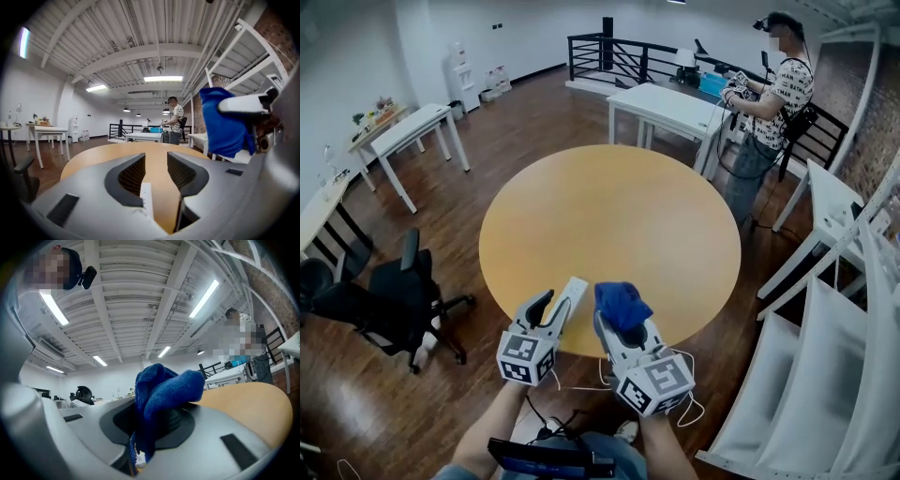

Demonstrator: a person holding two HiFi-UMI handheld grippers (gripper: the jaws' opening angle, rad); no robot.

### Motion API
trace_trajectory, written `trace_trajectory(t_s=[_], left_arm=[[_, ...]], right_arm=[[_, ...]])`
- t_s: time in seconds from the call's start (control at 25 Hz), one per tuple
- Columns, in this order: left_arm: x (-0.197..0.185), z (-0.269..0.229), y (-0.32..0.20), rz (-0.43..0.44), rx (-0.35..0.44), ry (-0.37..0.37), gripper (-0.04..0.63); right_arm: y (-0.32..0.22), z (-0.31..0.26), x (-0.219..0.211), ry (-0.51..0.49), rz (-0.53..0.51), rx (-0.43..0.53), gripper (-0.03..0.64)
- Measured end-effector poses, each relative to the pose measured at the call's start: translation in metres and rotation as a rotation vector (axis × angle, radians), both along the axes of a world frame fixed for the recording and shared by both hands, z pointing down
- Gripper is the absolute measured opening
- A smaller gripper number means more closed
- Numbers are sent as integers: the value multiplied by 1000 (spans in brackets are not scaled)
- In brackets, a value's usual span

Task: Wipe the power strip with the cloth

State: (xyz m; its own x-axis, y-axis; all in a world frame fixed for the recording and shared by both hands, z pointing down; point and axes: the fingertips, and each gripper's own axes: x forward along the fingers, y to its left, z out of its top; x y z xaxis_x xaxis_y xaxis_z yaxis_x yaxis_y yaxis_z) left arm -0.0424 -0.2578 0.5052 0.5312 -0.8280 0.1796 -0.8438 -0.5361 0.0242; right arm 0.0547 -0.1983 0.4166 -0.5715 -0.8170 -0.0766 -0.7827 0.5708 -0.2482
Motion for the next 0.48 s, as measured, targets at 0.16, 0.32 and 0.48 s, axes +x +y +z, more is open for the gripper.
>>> trace_trajectory(t_s=[0.16, 0.32, 0.48], left_arm=[[12, -44, 21, 61, 70, 65, 99], [20, -72, 36, 83, 102, 54, 62], [15, -77, 39, 74, 127, 73, 12]], right_arm=[[-3, -7, -6, -4, -5, 17, 67], [-6, -10, -9, -8, -12, 31, 67], [-6, -15, -14, 0, -28, 40, 66]])
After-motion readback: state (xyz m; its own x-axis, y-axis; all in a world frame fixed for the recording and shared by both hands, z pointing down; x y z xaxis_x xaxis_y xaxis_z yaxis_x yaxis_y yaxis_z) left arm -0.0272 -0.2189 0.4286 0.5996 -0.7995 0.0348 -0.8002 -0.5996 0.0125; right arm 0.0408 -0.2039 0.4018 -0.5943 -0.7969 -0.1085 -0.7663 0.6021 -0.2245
